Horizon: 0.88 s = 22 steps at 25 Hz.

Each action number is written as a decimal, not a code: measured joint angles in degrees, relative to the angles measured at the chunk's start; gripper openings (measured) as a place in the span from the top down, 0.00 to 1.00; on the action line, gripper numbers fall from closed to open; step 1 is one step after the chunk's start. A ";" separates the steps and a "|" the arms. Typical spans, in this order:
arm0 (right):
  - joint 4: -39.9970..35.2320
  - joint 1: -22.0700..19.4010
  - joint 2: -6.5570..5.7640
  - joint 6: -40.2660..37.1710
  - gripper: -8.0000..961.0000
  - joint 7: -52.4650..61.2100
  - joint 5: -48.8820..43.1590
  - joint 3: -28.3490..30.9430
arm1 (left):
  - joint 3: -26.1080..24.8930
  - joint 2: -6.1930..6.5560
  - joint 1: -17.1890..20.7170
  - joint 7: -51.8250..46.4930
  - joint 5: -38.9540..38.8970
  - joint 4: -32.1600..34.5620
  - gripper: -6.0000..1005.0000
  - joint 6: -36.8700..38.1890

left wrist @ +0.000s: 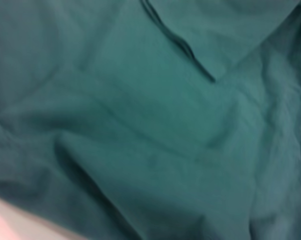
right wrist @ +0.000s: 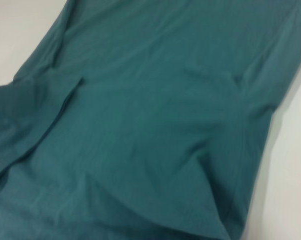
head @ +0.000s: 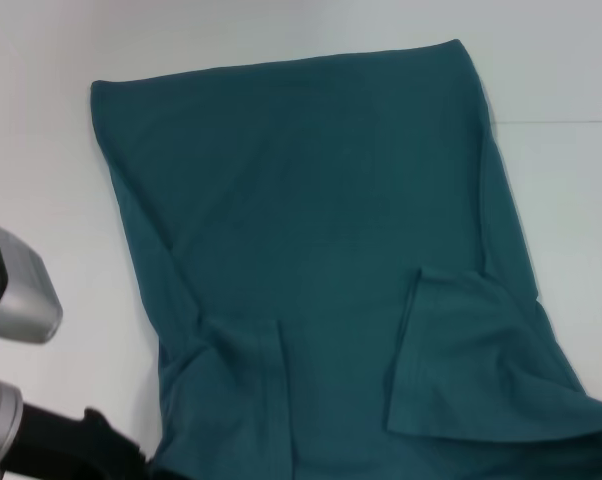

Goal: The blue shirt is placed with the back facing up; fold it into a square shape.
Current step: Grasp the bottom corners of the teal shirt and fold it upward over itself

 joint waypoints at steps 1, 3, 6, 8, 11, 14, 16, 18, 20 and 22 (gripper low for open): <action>0.00 0.54 -0.09 0.29 0.97 0.25 0.06 0.00 | -0.41 0.01 -0.31 0.01 -0.55 0.13 0.94 -0.34; -0.01 2.03 -0.26 0.99 0.97 0.88 0.15 -0.10 | -1.11 0.08 -0.84 0.06 -1.27 0.27 0.95 -0.95; 0.00 4.74 -0.56 2.47 0.97 2.25 -0.03 -0.56 | -2.42 0.28 -2.22 0.08 -1.85 0.25 0.95 -2.70; 0.05 6.69 -0.75 3.48 0.97 3.21 -0.25 -0.81 | -3.79 0.37 -3.54 0.08 -1.89 -0.09 0.95 -4.23; 0.18 9.89 -0.90 5.29 0.97 4.86 -0.95 -1.04 | -6.06 0.54 -5.30 0.03 -1.94 -0.64 0.94 -6.11; 0.56 13.81 -0.92 7.91 0.97 6.78 -3.05 -1.66 | -10.20 0.63 -8.10 0.10 -1.85 -1.85 0.94 -7.70; 1.10 16.44 -0.94 10.42 0.97 7.79 -4.91 -2.27 | -12.56 0.70 -10.18 0.27 -1.68 -3.13 0.94 -8.46; 2.19 19.00 -1.03 12.57 0.97 8.36 -6.50 -2.62 | -13.64 0.90 -11.92 0.55 -1.53 -4.38 0.95 -9.59; 3.73 21.74 -1.11 14.64 0.97 8.55 -7.93 -2.56 | -13.92 1.08 -13.19 0.77 -1.49 -5.53 0.95 -11.39; 5.56 24.44 -1.26 17.34 0.97 8.60 -9.26 -2.37 | -13.98 1.19 -14.03 0.79 -1.60 -6.36 0.95 -12.87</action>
